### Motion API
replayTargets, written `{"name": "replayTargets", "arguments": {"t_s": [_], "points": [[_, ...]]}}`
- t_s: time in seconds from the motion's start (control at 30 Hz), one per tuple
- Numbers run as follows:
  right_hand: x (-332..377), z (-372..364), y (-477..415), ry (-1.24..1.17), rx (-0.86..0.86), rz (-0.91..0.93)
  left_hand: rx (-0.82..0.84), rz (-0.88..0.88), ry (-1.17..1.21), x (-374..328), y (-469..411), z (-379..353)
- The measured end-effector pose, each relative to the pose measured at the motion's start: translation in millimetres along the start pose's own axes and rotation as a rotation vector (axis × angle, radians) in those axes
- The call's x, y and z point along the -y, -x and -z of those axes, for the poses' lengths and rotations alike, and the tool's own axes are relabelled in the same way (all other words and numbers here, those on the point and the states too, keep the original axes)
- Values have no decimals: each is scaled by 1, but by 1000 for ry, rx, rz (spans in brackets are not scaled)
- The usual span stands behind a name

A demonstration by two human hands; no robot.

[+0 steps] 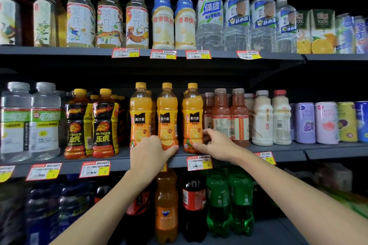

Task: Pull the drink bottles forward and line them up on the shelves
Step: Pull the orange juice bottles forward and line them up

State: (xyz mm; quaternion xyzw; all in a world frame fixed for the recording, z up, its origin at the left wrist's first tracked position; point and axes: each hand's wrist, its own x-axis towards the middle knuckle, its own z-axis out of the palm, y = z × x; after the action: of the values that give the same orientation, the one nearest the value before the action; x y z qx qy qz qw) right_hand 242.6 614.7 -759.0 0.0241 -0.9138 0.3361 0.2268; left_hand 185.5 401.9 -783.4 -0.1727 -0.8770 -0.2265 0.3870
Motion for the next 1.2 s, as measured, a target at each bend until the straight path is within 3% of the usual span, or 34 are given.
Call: {"name": "replayTargets", "arguments": {"t_s": [0.27,0.6,0.77,1.0,1.1,1.2], "points": [[-5,-1,-1,-188,19,-44,-4,-9,0,2,-2,2],[-6,-3,3,-130,26,-38,18,-39,54,8,3,2],[-6,-2,4,-229,10,-60,-17,-102,147,13,9,4],[-17,-8,8,-296,-253,33,-188,-241,190,0,25,28],[-24,-8,10,-247,-492,98,-225,-393,349,-31,35,24],[-43,9,17,-104,-697,195,-198,-427,471,-80,41,5]]}}
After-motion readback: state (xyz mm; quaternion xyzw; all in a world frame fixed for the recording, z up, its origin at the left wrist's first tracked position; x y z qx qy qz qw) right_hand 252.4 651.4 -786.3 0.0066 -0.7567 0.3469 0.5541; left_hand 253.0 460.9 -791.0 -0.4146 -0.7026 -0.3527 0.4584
